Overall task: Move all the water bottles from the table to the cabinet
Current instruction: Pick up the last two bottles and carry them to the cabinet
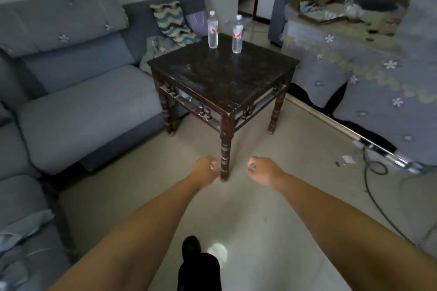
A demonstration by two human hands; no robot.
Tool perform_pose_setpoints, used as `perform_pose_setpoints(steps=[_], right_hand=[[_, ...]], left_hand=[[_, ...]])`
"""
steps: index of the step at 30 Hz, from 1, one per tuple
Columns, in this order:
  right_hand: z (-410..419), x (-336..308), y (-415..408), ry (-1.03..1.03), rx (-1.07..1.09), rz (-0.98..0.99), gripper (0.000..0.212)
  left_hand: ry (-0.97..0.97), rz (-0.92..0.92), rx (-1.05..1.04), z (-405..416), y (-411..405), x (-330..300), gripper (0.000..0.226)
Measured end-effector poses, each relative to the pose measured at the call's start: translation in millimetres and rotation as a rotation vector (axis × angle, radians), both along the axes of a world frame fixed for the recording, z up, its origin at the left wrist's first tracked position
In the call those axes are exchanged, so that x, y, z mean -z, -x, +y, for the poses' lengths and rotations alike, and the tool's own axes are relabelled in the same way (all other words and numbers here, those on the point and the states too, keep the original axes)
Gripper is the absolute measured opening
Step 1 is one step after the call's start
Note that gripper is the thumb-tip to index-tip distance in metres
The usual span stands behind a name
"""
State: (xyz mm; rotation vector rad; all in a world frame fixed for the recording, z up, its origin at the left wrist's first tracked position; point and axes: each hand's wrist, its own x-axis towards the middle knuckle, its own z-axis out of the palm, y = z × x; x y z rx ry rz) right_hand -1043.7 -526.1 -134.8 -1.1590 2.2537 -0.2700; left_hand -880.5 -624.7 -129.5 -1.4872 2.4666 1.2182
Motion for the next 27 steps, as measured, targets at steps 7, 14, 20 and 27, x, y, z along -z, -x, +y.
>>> perform_pose_setpoints(steps=[7, 14, 20, 27], right_hand=[[-168, -10, 33, 0.007, -0.019, 0.009, 0.031], [-297, -20, 91, 0.007, 0.012, 0.018, 0.030], [-371, -15, 180, -0.029, 0.090, -0.001, 0.032], [-472, -21, 288, -0.013, 0.099, -0.028, 0.024]], left_hand=[[0.036, -0.024, -0.006, -170, 32, -11, 0.043], [0.061, 0.010, -0.007, -311, 99, -19, 0.035], [0.027, 0.045, 0.018, -389, 188, -7, 0.034], [0.030, 0.066, -0.036, -494, 284, -15, 0.035]])
